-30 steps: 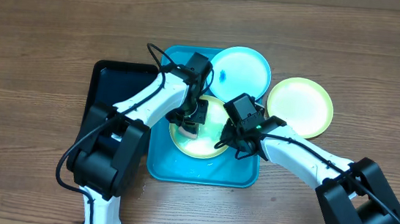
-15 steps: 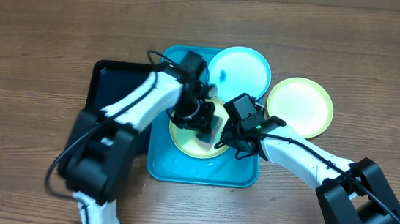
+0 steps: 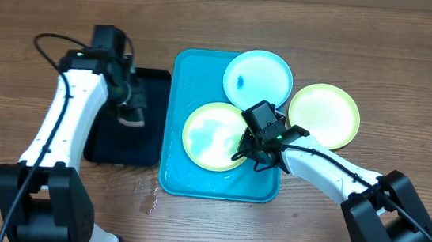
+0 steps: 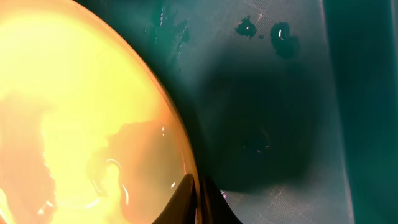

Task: Clean dirty plates on tray and stack at the side
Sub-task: 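Carry the sponge left, drop it on the black tray, raise left arm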

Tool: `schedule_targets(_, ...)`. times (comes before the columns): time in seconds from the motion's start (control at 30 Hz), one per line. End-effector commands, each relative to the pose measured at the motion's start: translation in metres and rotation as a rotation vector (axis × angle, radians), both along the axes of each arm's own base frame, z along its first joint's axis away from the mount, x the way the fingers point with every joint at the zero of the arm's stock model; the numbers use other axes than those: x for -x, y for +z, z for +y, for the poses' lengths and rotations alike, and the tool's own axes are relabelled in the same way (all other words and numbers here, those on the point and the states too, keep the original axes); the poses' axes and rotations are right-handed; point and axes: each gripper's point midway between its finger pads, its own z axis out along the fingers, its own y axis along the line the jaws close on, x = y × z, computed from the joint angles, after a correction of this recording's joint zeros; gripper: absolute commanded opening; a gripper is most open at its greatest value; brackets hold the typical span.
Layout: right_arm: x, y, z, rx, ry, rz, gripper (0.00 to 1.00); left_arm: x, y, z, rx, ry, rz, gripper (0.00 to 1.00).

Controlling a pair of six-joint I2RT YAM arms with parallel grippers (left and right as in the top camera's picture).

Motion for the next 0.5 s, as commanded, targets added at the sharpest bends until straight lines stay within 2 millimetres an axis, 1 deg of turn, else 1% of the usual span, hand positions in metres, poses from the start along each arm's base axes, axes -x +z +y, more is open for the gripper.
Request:
schedule_targets(0.0, 0.0, 0.0, 0.004, -0.006, 0.008, 0.002, 0.05, -0.004, -0.01, 0.039, -0.142, 0.043, 0.016, 0.04)
schedule_targets(0.1, 0.0, 0.0, 0.004, -0.006, 0.008, 0.003, 0.04, -0.012, -0.018, 0.044, -0.153, 0.047, 0.008, 0.04)
schedule_targets(0.27, 0.0, 0.0, 0.004, -0.006, 0.008, 0.002, 0.05, -0.019, -0.04, 0.047, -0.166, 0.008, 0.038, 0.04)
schedule_targets(0.4, 0.0, 0.0, 0.004, -0.006, 0.008, 0.003, 0.05, -0.019, -0.061, 0.047, -0.161, 0.004, 0.089, 0.04)
schedule_targets(0.47, 0.0, 0.0, 0.004, -0.006, 0.008, 0.002, 0.05, -0.017, -0.066, 0.047, -0.157, 0.016, 0.102, 0.04)
